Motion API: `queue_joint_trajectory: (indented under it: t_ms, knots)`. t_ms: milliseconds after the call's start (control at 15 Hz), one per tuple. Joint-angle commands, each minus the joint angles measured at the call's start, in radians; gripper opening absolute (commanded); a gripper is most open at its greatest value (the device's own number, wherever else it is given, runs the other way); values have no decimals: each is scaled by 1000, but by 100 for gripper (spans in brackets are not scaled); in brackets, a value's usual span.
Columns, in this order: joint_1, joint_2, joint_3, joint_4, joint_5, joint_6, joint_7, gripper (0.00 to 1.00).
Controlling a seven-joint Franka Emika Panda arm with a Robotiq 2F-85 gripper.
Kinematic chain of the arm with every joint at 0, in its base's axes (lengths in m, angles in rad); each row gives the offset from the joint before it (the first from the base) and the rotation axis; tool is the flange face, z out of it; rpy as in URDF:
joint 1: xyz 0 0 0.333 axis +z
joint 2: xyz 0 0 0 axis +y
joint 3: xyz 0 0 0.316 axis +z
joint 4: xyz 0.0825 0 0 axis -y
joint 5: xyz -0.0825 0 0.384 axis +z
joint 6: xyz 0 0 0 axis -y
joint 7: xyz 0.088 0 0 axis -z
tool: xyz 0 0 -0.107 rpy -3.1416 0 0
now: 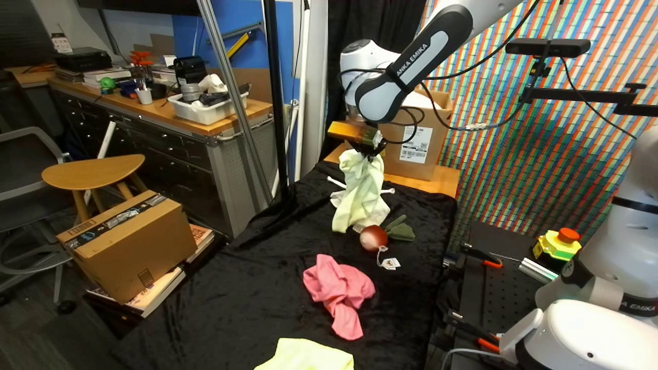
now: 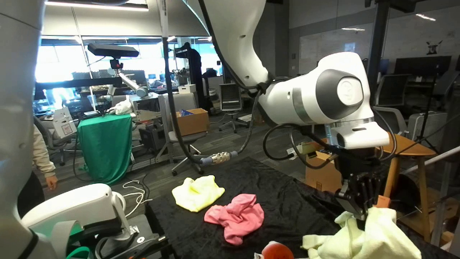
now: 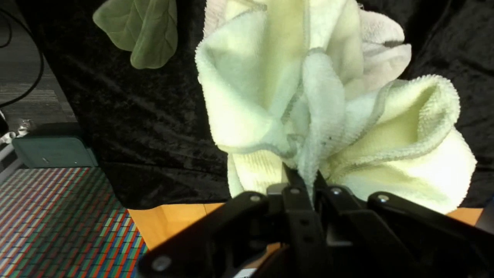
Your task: Pick up the clothes and fruit plush toy and put them in one place
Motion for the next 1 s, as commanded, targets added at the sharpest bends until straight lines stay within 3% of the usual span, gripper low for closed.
queue_joint_trajectory:
  t_ms: [0, 67, 133, 467, 733, 800, 933]
  knots:
    - [-17, 59, 2, 108, 9, -80, 53, 4]
    - [-21, 70, 4, 129, 8, -105, 50, 3]
    - [-25, 85, 7, 154, 10, -141, 38, 26]
    - [-45, 149, 26, 255, 19, -246, -16, 62]
    - [-52, 159, 69, 281, 22, -265, -166, 92]
    - [-48, 152, 82, 270, 21, -255, -211, 98]
    - [-39, 132, 110, 234, 27, -232, -287, 100]
